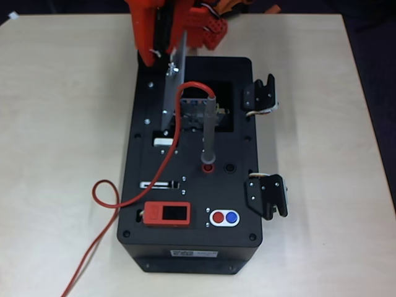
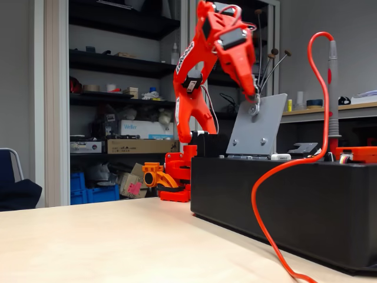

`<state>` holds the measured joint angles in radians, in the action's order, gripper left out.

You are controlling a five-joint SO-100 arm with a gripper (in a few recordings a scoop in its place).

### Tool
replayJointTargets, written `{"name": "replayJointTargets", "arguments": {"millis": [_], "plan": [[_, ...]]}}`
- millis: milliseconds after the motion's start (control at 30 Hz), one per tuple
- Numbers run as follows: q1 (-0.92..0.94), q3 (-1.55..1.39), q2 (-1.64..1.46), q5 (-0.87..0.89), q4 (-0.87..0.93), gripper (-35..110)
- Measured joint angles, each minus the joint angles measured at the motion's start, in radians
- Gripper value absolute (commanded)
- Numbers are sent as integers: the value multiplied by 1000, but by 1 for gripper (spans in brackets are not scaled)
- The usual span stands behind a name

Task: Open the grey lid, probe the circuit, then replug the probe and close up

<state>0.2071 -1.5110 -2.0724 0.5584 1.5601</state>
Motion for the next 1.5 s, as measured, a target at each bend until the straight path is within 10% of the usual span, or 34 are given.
{"name": "replayJointTargets", "arguments": {"millis": [900, 1500], "plan": [[244, -149, 28, -75, -284, 22], [-83, 153, 118, -37, -364, 19]]}}
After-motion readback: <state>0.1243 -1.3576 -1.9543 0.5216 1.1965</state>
